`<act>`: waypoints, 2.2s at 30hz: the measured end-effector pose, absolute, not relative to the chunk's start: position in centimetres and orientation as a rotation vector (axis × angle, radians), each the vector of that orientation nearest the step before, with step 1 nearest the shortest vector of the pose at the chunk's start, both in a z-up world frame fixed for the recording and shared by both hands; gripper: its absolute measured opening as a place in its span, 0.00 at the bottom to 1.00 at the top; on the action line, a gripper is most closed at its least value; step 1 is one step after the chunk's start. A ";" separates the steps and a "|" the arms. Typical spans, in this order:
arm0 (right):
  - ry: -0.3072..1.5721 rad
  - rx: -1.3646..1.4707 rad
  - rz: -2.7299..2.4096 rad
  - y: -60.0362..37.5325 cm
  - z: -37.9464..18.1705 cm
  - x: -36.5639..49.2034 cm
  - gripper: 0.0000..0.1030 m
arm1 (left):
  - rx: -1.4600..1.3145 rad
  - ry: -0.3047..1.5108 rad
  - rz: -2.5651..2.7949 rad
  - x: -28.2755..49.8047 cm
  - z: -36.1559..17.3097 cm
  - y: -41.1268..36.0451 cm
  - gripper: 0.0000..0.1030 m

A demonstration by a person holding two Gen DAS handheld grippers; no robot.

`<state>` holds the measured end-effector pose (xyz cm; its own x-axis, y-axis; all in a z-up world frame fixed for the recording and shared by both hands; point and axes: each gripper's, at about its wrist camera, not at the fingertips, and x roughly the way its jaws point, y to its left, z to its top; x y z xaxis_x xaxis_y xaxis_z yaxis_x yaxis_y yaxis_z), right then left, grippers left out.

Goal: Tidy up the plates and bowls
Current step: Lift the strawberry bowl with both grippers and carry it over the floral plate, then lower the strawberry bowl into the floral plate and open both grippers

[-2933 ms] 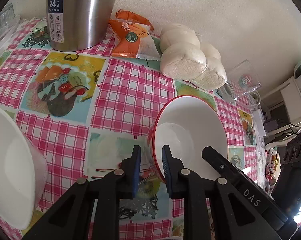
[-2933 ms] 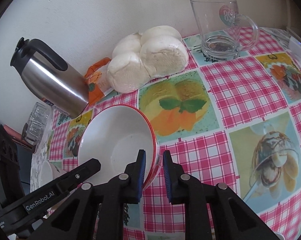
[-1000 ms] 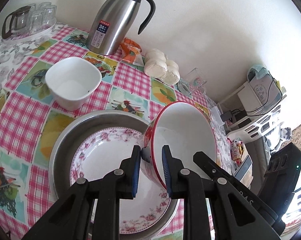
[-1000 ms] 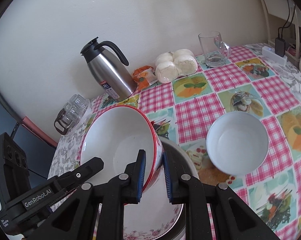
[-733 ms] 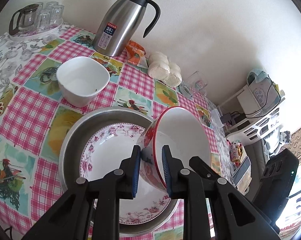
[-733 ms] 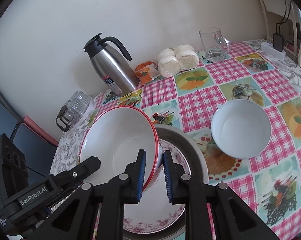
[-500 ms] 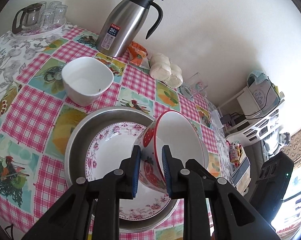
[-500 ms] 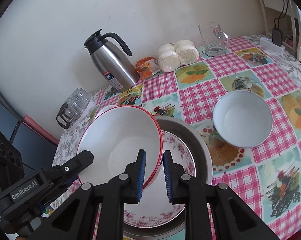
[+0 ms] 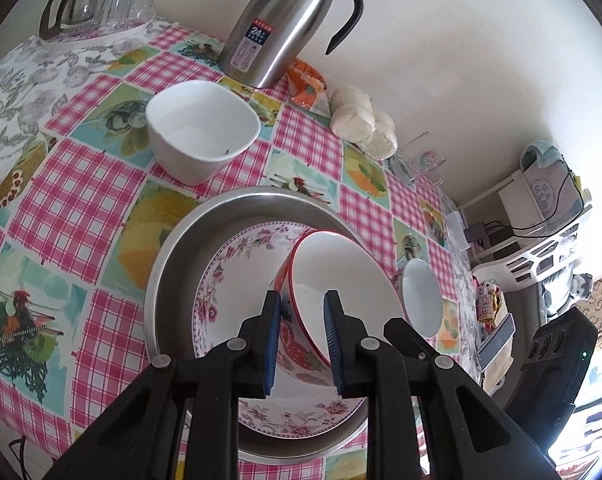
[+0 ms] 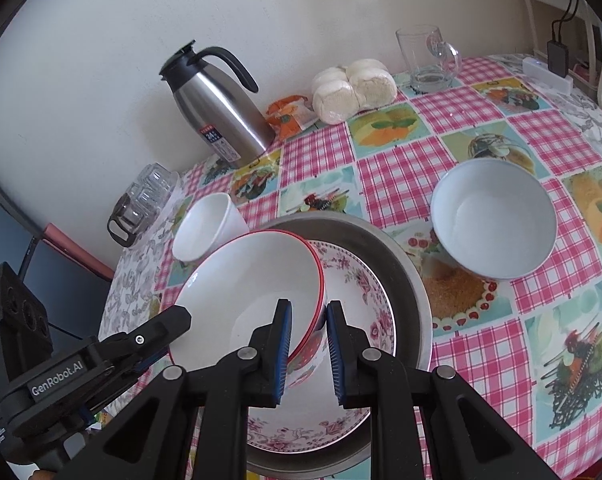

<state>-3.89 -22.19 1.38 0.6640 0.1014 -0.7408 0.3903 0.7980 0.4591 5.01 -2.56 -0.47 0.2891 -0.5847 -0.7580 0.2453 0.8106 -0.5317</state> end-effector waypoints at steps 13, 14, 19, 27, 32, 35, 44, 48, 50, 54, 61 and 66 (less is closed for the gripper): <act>0.861 0.629 -0.176 -22.1 0.9 -3.6 0.19 | -0.341 1.170 -0.557 5.2 -0.9 -2.5 0.21; 0.861 0.628 -0.174 -22.0 0.9 -3.5 0.19 | -0.342 1.173 -0.553 5.3 -1.0 -2.4 0.21; 0.864 0.621 -0.168 -21.9 0.9 -3.5 0.19 | -0.351 1.175 -0.549 5.3 -1.0 -2.3 0.21; 0.875 0.603 -0.157 -21.4 1.0 -3.3 0.19 | -0.340 1.180 -0.528 5.1 -0.8 -2.0 0.21; 0.887 0.587 -0.158 -21.1 1.1 -3.3 0.20 | -0.326 1.183 -0.525 5.1 -0.8 -2.2 0.21; 0.889 0.602 -0.150 -21.3 1.0 -3.3 0.20 | -0.373 1.195 -0.533 5.3 -1.1 -1.7 0.21; 0.901 0.626 -0.145 -21.6 0.7 -3.3 0.21 | -0.424 1.219 -0.506 5.7 -1.7 -0.8 0.21; 0.885 0.638 -0.155 -22.0 1.0 -3.6 0.21 | -0.427 1.195 -0.493 5.8 -1.2 -0.2 0.22; 0.873 0.643 -0.158 -22.2 1.3 -3.8 0.21 | -0.435 1.183 -0.493 5.9 -0.9 0.0 0.23; 0.837 0.623 -0.173 -22.3 2.1 -4.0 0.21 | -0.400 1.164 -0.460 6.0 -0.5 0.1 0.31; 0.835 0.565 -0.206 -21.9 2.4 -3.7 0.57 | -0.284 1.146 -0.386 5.9 -0.2 -0.3 0.56; 0.847 0.534 -0.233 -22.0 2.1 -3.6 0.74 | -0.253 1.149 -0.310 6.1 -0.6 0.3 0.68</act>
<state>-3.57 -22.00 2.11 0.6468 0.0130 -0.7625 0.4012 0.8445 0.3547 6.07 0.27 -0.55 0.3745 -0.3676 -0.8512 0.1108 0.9292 -0.3525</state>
